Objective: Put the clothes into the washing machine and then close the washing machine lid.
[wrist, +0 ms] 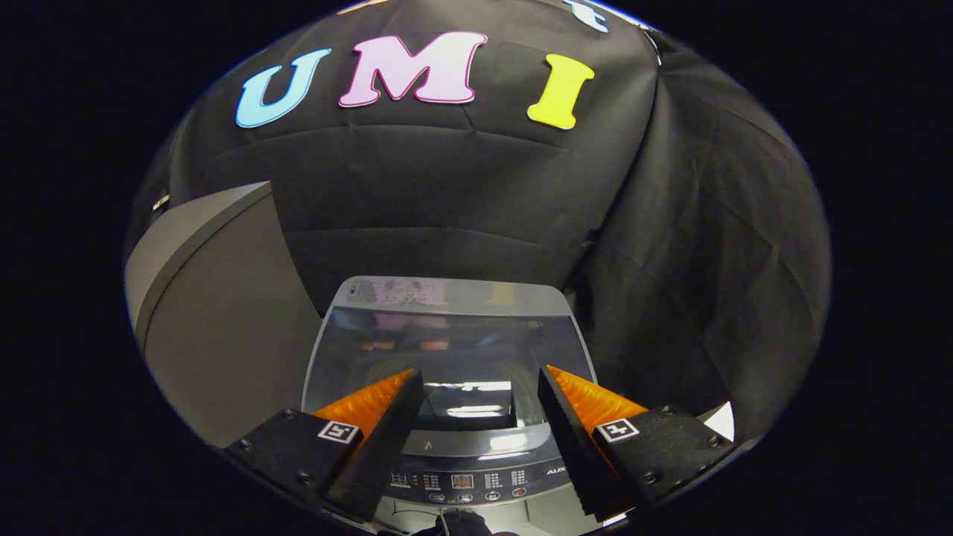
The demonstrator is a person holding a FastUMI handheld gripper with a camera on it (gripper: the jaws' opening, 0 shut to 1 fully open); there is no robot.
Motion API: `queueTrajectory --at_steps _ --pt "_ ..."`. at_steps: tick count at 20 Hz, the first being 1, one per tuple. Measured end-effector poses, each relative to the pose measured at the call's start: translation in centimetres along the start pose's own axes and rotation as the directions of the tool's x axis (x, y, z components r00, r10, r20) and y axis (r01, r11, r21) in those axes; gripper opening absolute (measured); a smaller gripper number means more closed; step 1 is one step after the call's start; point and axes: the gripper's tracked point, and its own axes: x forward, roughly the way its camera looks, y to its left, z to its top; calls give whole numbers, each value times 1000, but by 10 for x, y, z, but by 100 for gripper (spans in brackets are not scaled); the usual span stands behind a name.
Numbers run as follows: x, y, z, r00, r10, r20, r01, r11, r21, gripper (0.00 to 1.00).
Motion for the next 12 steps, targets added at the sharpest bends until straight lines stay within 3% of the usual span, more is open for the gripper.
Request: queueTrajectory --at_steps 5,12 --pt "-20 30 13 998 40 52 -41 999 20 99" --pt "-56 70 119 956 83 282 -117 987 107 99"
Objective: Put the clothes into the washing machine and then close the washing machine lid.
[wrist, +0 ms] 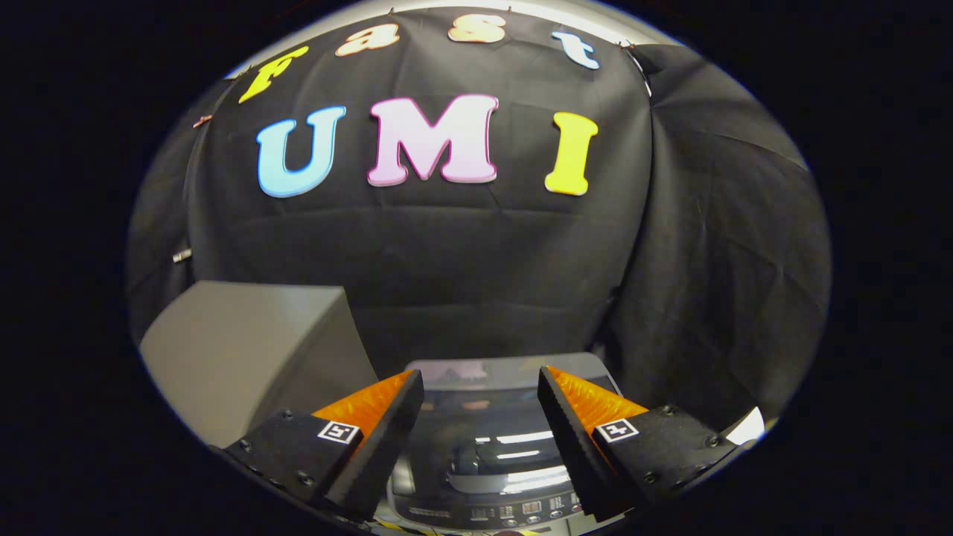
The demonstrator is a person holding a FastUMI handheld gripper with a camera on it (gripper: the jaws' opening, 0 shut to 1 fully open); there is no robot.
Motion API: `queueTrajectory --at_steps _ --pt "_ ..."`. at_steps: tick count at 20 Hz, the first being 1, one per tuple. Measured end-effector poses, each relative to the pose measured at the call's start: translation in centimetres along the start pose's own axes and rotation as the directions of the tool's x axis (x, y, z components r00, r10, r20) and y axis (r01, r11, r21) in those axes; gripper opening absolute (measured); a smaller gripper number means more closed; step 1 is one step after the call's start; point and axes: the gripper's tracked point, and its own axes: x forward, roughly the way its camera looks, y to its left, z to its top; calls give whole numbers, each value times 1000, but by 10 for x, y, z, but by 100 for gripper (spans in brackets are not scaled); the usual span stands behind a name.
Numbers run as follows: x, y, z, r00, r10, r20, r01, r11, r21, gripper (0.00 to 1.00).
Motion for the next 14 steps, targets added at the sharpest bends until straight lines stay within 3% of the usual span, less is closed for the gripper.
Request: queueTrajectory --at_steps 5,8,10,14 --pt "-25 29 81 980 22 196 -35 997 62 99" --pt "-61 45 131 939 35 344 -53 998 44 99" --pt "-83 59 145 915 66 398 -81 997 20 99" --pt "-105 74 148 909 90 406 -120 992 50 98"
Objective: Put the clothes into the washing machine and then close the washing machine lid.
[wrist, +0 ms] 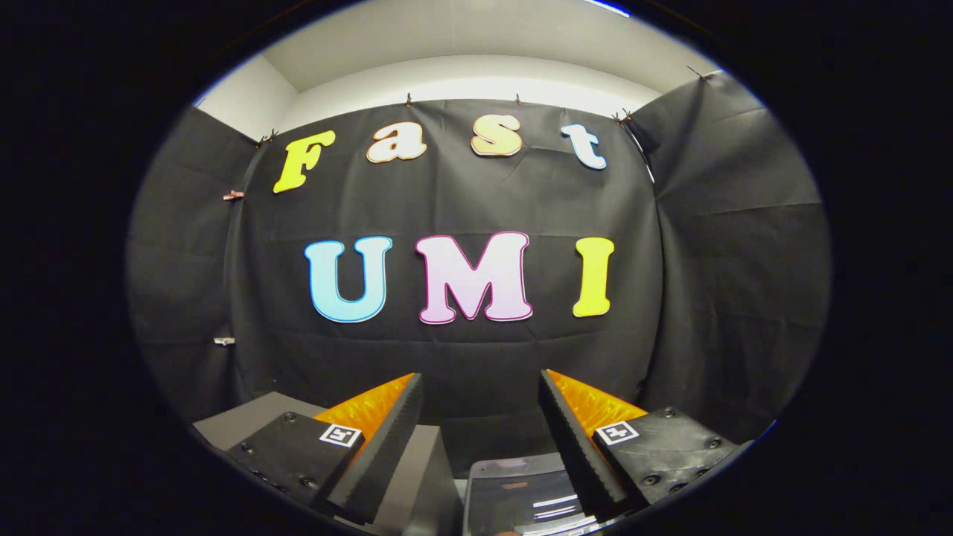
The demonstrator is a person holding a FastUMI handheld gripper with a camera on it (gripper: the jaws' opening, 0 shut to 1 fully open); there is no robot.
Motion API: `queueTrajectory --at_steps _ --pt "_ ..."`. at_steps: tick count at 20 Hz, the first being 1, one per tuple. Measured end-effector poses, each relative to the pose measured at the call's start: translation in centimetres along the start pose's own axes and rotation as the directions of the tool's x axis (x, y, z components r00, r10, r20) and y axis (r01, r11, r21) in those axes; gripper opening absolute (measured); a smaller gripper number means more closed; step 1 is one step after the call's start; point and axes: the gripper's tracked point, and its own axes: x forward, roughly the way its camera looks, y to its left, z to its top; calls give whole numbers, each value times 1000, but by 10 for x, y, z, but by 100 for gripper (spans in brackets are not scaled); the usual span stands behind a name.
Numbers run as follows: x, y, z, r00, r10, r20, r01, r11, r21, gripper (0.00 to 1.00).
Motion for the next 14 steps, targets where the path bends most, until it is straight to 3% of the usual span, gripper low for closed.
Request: queueTrajectory --at_steps 14 --pt "-12 29 -17 999 2 -40 -2 1000 1 100"
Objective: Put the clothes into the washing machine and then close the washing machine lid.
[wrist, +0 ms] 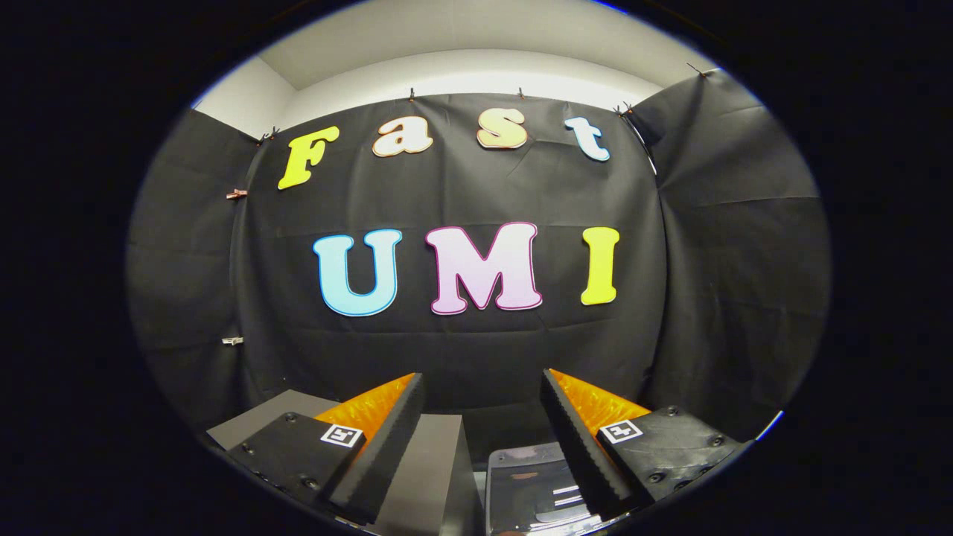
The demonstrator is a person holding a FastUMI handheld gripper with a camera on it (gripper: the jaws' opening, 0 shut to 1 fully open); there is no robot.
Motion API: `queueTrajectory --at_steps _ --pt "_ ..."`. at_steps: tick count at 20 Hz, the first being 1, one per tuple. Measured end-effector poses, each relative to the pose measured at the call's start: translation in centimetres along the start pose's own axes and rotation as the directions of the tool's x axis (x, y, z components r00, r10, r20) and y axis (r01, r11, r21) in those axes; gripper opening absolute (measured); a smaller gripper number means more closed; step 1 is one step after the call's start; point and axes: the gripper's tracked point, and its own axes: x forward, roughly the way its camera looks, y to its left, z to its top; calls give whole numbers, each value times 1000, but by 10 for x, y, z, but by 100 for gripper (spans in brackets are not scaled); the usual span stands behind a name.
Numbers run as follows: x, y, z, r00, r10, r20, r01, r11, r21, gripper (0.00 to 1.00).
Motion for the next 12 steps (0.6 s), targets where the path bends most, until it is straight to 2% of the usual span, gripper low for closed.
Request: queueTrajectory --at_steps 12 --pt "-17 23 -15 1000 -5 16 5 1000 -30 100"
